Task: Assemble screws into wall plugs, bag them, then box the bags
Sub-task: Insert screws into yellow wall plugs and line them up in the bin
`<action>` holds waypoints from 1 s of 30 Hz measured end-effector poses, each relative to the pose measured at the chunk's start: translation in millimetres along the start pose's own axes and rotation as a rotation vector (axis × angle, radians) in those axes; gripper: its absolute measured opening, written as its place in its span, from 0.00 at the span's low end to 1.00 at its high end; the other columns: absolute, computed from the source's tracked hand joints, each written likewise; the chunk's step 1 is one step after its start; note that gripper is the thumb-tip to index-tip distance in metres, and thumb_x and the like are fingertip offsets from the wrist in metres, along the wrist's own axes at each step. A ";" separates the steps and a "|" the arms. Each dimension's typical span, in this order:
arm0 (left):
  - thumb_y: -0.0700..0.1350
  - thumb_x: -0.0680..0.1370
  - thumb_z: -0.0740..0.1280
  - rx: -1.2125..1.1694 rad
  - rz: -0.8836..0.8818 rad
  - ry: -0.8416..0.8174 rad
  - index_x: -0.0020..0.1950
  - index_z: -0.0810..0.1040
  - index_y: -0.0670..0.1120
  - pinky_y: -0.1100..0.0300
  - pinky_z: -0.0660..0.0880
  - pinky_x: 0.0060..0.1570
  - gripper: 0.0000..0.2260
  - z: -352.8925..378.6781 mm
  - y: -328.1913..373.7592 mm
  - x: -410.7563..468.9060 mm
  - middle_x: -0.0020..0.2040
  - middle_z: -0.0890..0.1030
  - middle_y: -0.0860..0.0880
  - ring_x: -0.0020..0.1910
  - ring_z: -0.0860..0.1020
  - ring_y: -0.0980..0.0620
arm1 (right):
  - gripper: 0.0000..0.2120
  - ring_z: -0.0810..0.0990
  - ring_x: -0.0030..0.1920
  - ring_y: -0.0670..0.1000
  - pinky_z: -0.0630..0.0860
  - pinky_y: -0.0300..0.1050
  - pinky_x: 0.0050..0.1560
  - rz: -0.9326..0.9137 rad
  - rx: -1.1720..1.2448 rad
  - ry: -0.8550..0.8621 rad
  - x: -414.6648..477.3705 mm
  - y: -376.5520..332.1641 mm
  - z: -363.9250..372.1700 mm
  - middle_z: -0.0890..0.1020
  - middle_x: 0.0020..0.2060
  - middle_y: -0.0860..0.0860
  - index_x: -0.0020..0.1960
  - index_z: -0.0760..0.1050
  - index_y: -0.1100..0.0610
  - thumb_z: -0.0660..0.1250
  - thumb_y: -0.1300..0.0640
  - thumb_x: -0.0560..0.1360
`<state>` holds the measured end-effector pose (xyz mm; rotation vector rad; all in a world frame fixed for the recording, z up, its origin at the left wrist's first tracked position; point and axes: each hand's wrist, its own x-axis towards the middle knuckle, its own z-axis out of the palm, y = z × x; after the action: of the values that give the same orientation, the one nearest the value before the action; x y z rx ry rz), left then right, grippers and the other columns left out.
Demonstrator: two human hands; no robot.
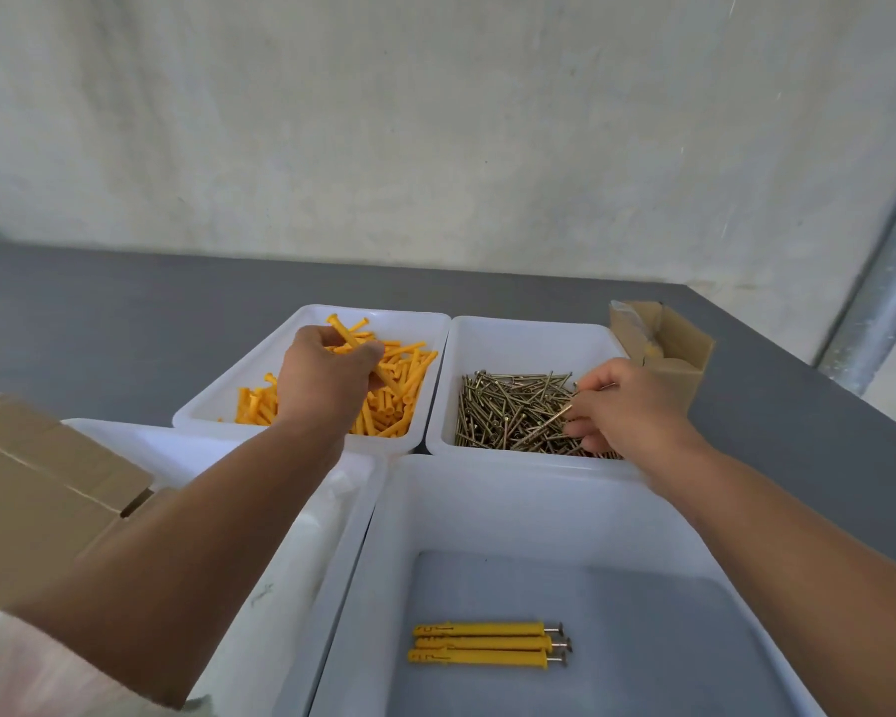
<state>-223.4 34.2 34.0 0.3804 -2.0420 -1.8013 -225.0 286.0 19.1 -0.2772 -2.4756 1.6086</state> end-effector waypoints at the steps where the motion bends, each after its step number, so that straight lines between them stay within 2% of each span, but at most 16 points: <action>1: 0.44 0.76 0.71 -0.049 -0.017 -0.027 0.59 0.73 0.46 0.54 0.81 0.44 0.14 1.2 4.3 -6.3 0.37 0.82 0.47 0.33 0.81 0.53 | 0.06 0.85 0.34 0.49 0.78 0.42 0.29 0.008 0.052 0.004 -2.7 -1.4 -1.6 0.85 0.38 0.55 0.45 0.75 0.55 0.66 0.65 0.76; 4: 0.40 0.76 0.70 -0.127 -0.045 -0.156 0.59 0.71 0.48 0.51 0.83 0.45 0.15 7.0 15.4 -29.4 0.35 0.83 0.46 0.34 0.83 0.49 | 0.06 0.85 0.33 0.49 0.76 0.40 0.27 0.013 0.142 -0.011 -13.6 -8.3 -7.0 0.84 0.39 0.55 0.46 0.75 0.56 0.65 0.66 0.76; 7: 0.37 0.76 0.70 -0.117 -0.084 -0.329 0.54 0.72 0.52 0.50 0.83 0.42 0.13 12.1 21.1 -53.0 0.31 0.82 0.48 0.35 0.84 0.48 | 0.06 0.84 0.32 0.50 0.76 0.41 0.26 0.012 0.210 -0.033 -25.9 -16.4 -12.4 0.84 0.38 0.56 0.46 0.75 0.57 0.66 0.67 0.75; 9: 0.36 0.77 0.69 -0.074 -0.099 -0.439 0.53 0.74 0.53 0.52 0.83 0.39 0.12 14.9 21.8 -66.0 0.36 0.81 0.45 0.35 0.84 0.48 | 0.06 0.84 0.32 0.50 0.76 0.41 0.26 0.006 0.259 -0.036 -34.0 -20.7 -15.0 0.84 0.35 0.55 0.45 0.76 0.58 0.66 0.67 0.75; 12: 0.36 0.78 0.66 -0.017 -0.118 -0.538 0.58 0.77 0.52 0.52 0.82 0.38 0.14 16.9 19.4 -79.6 0.42 0.79 0.44 0.36 0.84 0.49 | 0.05 0.83 0.31 0.50 0.76 0.42 0.27 0.002 0.322 -0.023 -43.1 -24.8 -16.9 0.83 0.31 0.54 0.45 0.76 0.58 0.66 0.67 0.75; 18: 0.34 0.79 0.64 0.097 -0.167 -0.688 0.56 0.79 0.52 0.51 0.83 0.45 0.14 14.2 11.3 -87.4 0.47 0.75 0.43 0.41 0.83 0.48 | 0.06 0.81 0.29 0.48 0.74 0.39 0.26 -0.024 0.400 -0.001 -48.2 -29.6 -20.0 0.82 0.31 0.53 0.47 0.75 0.58 0.64 0.68 0.75; 24: 0.34 0.78 0.65 0.195 -0.142 -0.787 0.55 0.80 0.54 0.53 0.82 0.46 0.15 18.4 6.3 -90.7 0.46 0.75 0.45 0.42 0.83 0.49 | 0.07 0.80 0.29 0.46 0.74 0.38 0.25 -0.076 0.402 0.040 -48.7 -32.6 -24.2 0.83 0.35 0.55 0.48 0.75 0.57 0.65 0.68 0.75; 30: 0.34 0.78 0.66 0.225 -0.124 -0.815 0.55 0.80 0.55 0.53 0.83 0.46 0.16 20.1 2.0 -89.3 0.42 0.77 0.47 0.41 0.83 0.50 | 0.07 0.80 0.28 0.45 0.74 0.37 0.25 -0.088 0.338 0.057 -49.1 -29.7 -25.1 0.83 0.37 0.55 0.50 0.75 0.58 0.64 0.68 0.75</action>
<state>-153.3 92.2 24.3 -0.2299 -2.8216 -2.0078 -173.0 284.0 54.1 -0.1597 -2.0957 1.9118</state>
